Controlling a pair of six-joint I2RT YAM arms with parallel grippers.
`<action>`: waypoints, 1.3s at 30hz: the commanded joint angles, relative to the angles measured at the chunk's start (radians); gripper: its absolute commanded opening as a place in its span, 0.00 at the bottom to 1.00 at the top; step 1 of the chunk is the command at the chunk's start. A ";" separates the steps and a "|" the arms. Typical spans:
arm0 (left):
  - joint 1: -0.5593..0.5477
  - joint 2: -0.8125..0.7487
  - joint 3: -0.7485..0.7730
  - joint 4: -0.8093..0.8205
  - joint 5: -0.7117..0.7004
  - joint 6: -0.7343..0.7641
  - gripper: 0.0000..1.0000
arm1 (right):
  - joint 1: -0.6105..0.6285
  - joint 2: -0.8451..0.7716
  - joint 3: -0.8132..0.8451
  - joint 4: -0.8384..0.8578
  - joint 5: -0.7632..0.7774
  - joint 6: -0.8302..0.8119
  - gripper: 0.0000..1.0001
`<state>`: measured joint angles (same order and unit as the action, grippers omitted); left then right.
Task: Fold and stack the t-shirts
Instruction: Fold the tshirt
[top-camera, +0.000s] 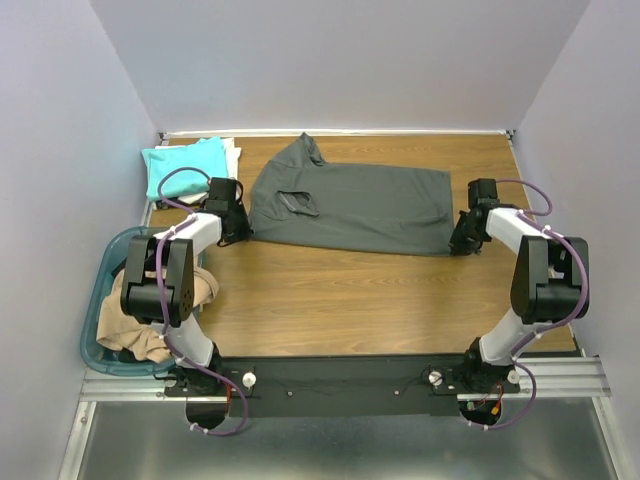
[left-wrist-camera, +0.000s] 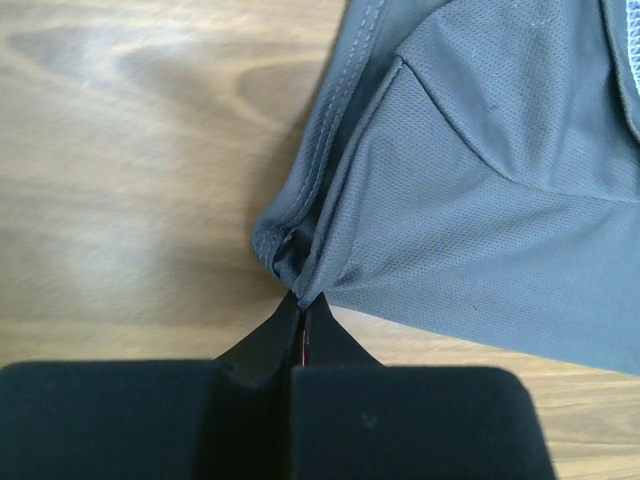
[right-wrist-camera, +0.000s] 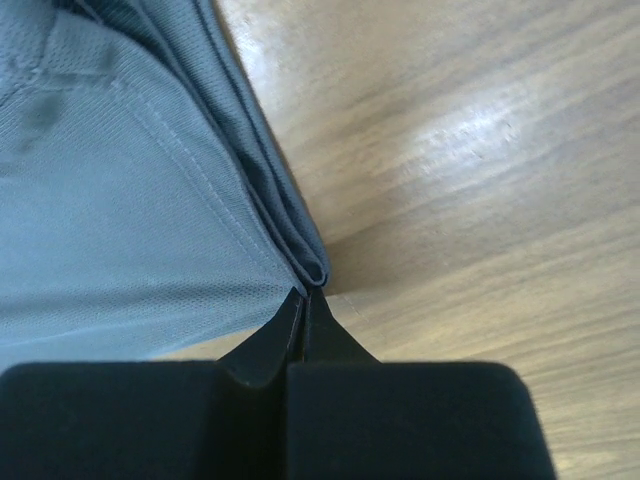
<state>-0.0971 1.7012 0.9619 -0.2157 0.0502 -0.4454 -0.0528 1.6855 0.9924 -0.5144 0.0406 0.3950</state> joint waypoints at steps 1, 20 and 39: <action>0.008 -0.070 0.005 -0.066 -0.082 0.020 0.00 | -0.010 -0.043 -0.023 -0.027 0.067 0.016 0.00; 0.008 -0.399 -0.209 -0.209 0.031 -0.078 0.00 | -0.010 -0.250 -0.124 -0.309 0.031 0.114 0.00; 0.004 -0.808 -0.305 -0.502 0.067 -0.176 0.54 | -0.010 -0.457 -0.104 -0.533 -0.034 0.116 0.50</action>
<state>-0.0975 0.9531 0.6506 -0.6289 0.0975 -0.5926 -0.0544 1.2572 0.8474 -0.9867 0.0372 0.5243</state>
